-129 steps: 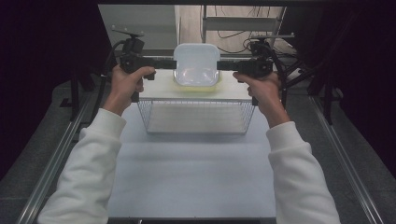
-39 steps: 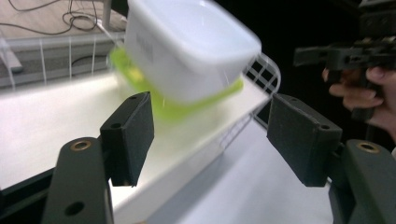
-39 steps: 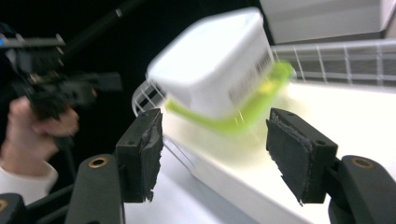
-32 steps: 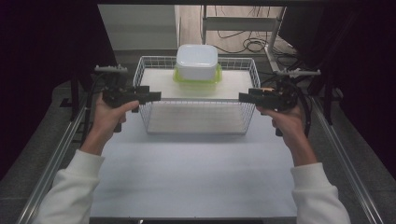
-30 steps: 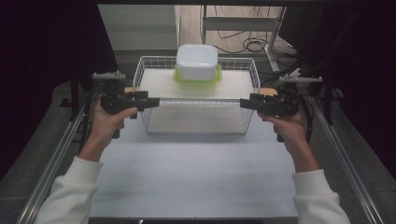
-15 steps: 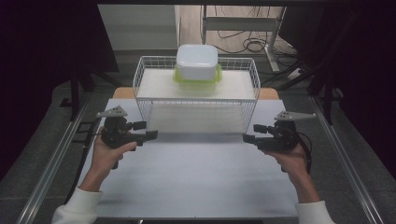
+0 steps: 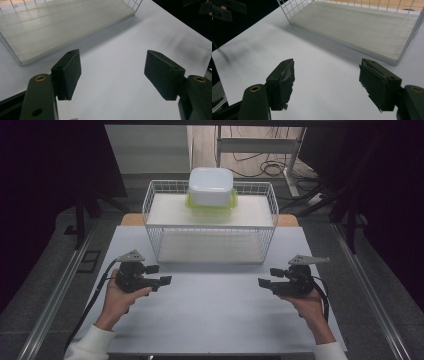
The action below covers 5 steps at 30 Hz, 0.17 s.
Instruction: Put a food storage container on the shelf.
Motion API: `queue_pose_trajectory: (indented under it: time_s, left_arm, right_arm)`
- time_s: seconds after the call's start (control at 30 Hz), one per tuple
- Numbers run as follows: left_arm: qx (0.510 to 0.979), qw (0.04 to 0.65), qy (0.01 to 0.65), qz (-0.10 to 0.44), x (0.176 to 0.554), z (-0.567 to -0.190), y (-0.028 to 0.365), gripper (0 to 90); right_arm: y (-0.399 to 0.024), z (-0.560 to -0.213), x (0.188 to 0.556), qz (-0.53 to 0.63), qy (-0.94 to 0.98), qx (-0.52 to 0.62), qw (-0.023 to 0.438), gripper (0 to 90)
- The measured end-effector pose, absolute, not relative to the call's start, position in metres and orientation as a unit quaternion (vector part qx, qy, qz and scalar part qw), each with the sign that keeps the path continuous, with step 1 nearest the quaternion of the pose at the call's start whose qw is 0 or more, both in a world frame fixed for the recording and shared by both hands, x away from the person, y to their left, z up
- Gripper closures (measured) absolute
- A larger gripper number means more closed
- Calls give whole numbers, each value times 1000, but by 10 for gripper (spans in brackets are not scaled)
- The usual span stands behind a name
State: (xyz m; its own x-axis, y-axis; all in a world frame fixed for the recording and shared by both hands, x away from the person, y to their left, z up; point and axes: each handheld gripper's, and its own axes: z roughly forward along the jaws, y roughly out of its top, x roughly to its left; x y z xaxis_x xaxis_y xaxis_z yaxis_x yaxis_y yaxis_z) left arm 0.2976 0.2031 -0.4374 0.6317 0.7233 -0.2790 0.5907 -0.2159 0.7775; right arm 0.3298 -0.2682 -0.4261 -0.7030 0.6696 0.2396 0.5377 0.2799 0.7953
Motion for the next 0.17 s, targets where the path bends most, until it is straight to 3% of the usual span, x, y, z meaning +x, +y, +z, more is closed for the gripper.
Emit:
queue_pose_trajectory:
  time_s: [0.17]
  left_arm:
    - [775,460,427,73,299,-440,204,283]
  right_arm:
    - [-269,-427,329,469,795,378,75,251]
